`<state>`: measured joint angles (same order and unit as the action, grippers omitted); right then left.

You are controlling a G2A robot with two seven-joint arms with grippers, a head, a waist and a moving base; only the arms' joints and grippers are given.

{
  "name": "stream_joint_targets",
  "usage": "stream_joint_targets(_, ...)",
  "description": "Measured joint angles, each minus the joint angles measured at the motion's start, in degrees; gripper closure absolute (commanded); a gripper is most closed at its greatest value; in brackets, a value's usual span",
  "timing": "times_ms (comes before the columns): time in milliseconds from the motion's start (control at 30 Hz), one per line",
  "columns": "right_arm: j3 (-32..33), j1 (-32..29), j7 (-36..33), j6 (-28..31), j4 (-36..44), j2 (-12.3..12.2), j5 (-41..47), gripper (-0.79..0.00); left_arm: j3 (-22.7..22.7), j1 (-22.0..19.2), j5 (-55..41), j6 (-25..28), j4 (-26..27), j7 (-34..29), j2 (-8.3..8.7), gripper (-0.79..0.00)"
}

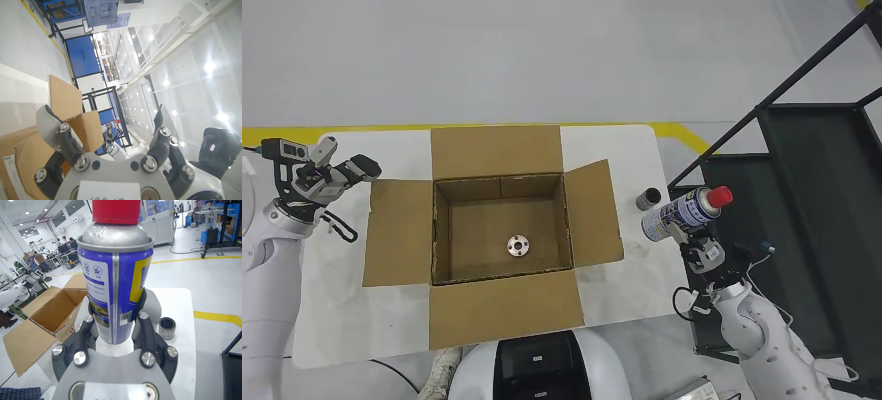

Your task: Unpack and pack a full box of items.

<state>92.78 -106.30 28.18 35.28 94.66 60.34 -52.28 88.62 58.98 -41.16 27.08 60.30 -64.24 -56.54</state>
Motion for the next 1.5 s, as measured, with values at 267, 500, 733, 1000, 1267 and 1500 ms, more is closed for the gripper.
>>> stream_joint_targets(267,0.0,0.0,0.0,-0.01,-0.01,0.0,0.0,0.0,0.0,0.0,0.0,0.0,0.0,0.0,0.0,-0.785)
stream_joint_targets(500,-1.18,1.53,0.04,-6.84,-3.64,0.68,0.07,0.0,0.0,0.0,0.0,0.0,0.0,0.0,0.0,-0.785)
stream_joint_targets(733,-5.04,5.85,8.53,-12.44,-14.89,1.86,-5.29,0.0,0.0,0.0,0.0,0.0,0.0,0.0,0.0,-0.785)
stream_joint_targets(1000,-13.54,16.42,18.45,-22.02,-30.92,4.32,-13.17,0.0,0.0,0.0,0.0,0.0,0.0,0.0,0.0,-0.785)
stream_joint_targets(1267,-18.25,23.62,24.96,-24.72,-43.34,6.56,-13.06,0.0,0.0,0.0,0.0,0.0,0.0,0.0,0.0,-0.785)
stream_joint_targets(1500,-20.48,27.09,26.77,-24.76,-49.87,7.75,-13.98,0.0,0.0,0.0,0.0,0.0,0.0,0.0,0.0,-0.785)
